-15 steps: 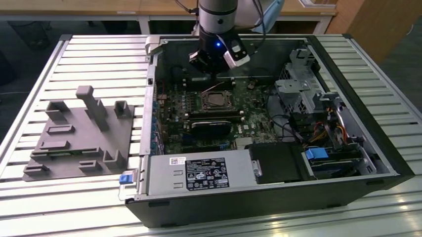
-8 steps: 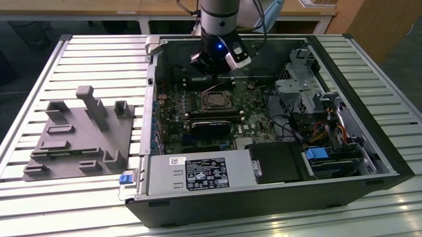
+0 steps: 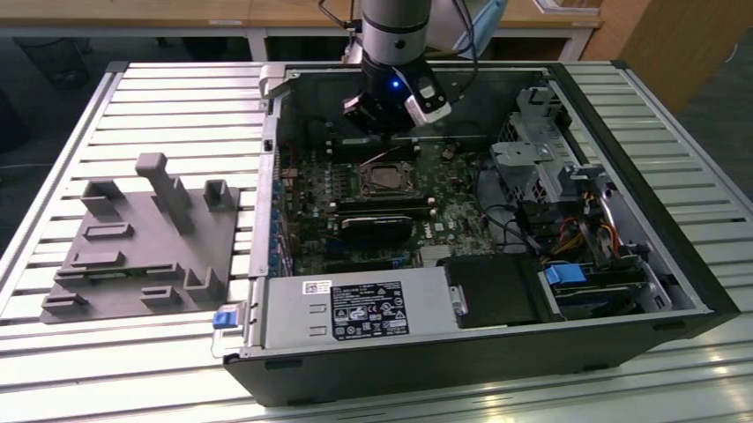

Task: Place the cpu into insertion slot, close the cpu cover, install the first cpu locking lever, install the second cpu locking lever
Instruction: 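Install the first cpu locking lever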

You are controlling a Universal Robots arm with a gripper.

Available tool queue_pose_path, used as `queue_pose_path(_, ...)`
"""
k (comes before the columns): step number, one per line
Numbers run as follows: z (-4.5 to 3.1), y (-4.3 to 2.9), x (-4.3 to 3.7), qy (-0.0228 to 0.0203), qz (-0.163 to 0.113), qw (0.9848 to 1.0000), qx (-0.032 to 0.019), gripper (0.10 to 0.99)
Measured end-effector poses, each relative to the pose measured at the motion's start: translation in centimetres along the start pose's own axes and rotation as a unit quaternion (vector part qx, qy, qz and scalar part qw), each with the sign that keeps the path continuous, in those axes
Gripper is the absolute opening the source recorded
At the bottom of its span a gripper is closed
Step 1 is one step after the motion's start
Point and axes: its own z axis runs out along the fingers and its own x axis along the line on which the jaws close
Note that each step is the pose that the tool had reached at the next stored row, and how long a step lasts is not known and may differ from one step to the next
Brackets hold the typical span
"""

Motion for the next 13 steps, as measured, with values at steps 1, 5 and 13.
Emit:
queue_pose_path(1,0.03,0.01,-0.04,0.0000,0.000,1.0000,0.0000,0.106)
queue_pose_path(5,0.19,0.11,-0.21,0.0000,0.000,1.0000,0.0000,0.106)
queue_pose_path(13,0.54,0.20,-0.82,0.0000,0.000,1.0000,-0.0002,0.106)
